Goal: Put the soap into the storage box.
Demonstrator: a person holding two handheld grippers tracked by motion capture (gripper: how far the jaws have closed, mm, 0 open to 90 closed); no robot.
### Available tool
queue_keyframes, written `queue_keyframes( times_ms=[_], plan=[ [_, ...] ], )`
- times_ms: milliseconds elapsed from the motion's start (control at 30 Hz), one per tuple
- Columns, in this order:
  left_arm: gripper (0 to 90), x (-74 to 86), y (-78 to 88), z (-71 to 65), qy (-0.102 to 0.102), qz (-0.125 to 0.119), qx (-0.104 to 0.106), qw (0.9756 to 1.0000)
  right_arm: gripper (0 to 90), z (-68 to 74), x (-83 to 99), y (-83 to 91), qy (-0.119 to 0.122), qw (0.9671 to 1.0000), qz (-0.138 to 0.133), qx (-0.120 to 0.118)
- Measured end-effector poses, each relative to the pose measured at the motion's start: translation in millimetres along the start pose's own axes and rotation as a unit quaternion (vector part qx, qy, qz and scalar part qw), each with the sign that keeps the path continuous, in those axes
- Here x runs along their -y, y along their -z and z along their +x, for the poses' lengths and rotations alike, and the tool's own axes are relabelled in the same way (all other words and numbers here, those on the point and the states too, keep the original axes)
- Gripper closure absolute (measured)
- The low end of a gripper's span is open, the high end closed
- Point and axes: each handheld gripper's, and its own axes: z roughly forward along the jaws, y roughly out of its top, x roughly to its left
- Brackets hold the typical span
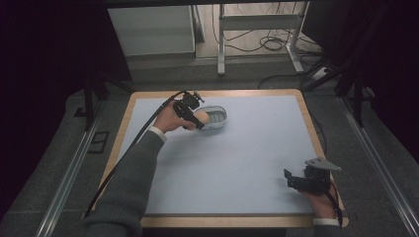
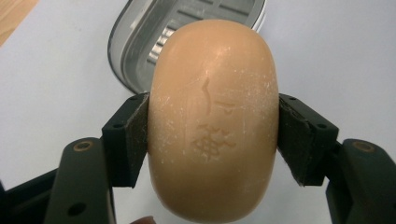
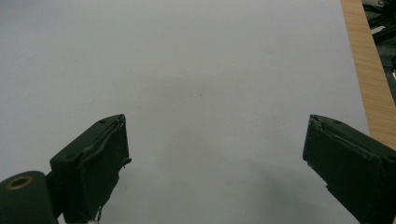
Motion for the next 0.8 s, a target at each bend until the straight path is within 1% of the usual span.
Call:
queue_keyframes(
  times_ms=[33,167,267,300,367,433,500,567,667,733,800],
  plan=[
    [32.6,-1.2,-0.2,0.3,-0.001,0.000,0.002,1.0000,6.7,0.0,0.0,0.0,0.000,1.0000,0.000,0.000],
    [32.5,-8.8,-4.1,-0.5,-0.010,0.005,-0.005,0.9999,6.8,0.1,0.1,-0.3,0.000,1.0000,0.001,-0.001],
    [32.6,-13.4,-7.4,0.2,-0.008,0.001,0.000,1.0000,6.8,-0.5,0.1,0.2,-0.001,1.0000,0.001,-0.002],
    [32.6,-14.3,-8.2,0.8,-0.009,0.003,0.001,1.0000,6.8,-0.5,0.1,0.2,-0.001,1.0000,0.001,-0.002],
    [32.5,-16.8,-10.9,1.1,-0.013,0.008,-0.005,0.9999,6.8,-1.2,0.2,0.6,-0.002,1.0000,0.000,-0.001],
    [32.5,-19.3,-12.5,2.1,-0.010,0.009,-0.002,0.9999,6.7,-1.9,0.4,0.8,-0.002,1.0000,0.000,-0.001],
    [32.5,-23.3,-14.6,2.3,-0.011,0.009,-0.003,0.9999,6.7,-2.3,0.5,0.7,-0.003,1.0000,-0.001,0.001],
    [32.5,-27.0,-17.0,2.0,-0.010,0.007,0.003,0.9999,6.7,-2.7,0.4,0.9,-0.002,1.0000,0.000,0.000],
    [32.5,-33.9,-20.6,1.2,-0.015,0.012,-0.001,0.9998,6.8,-2.6,0.3,1.1,-0.003,1.0000,-0.001,0.001],
    [32.5,-38.0,-22.6,0.8,-0.016,0.010,0.003,0.9998,6.7,-3.0,0.1,1.6,-0.003,1.0000,-0.001,0.000],
    [32.5,-41.9,-25.8,1.1,-0.016,0.014,0.005,0.9998,6.7,-3.6,0.2,1.9,-0.004,1.0000,-0.002,0.001]
  ],
)
